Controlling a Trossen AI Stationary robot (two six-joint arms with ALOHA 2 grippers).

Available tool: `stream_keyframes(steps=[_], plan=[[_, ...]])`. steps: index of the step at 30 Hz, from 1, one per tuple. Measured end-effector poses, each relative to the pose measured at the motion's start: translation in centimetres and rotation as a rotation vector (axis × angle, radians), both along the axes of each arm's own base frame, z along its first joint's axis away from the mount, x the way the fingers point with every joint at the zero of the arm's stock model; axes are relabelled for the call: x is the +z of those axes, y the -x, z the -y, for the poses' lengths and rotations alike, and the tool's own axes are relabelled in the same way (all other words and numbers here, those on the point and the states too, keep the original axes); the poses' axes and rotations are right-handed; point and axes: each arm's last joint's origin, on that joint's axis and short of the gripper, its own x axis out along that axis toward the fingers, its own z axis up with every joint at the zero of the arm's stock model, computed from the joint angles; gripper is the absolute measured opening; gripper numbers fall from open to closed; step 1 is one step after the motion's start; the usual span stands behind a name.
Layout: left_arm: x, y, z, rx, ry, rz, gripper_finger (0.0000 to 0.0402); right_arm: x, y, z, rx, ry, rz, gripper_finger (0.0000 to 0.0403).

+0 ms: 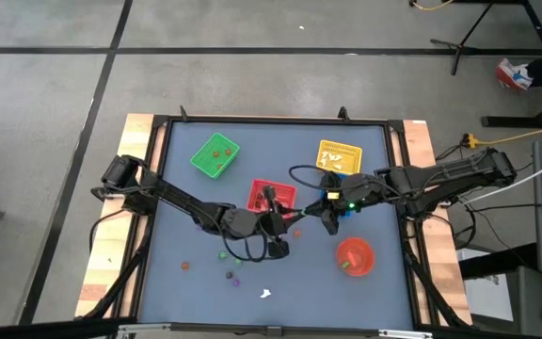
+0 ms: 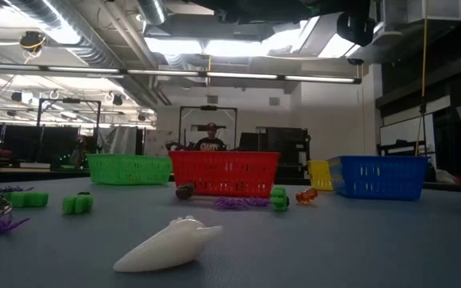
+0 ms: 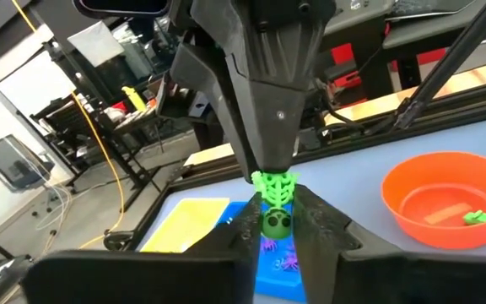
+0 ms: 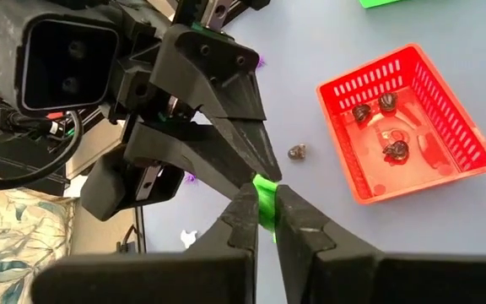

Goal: Sort Halloween decoration
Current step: Put the green skeleton toy into the orange bin

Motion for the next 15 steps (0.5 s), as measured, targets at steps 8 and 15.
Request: stream_keyframes(steps=[8,15], plan=[[0.04,-0.01,0.03,-0.01,0.003,0.004,0.0113,-0.05,-0.01,-0.03,0.036,0.019,0.0,0.0019],[-0.18,0.09,0.34,-0.012,0.028,-0.007,0.0152,-0.82,0.63,-0.18,0.124,-0.007,-0.106,0.0019]])
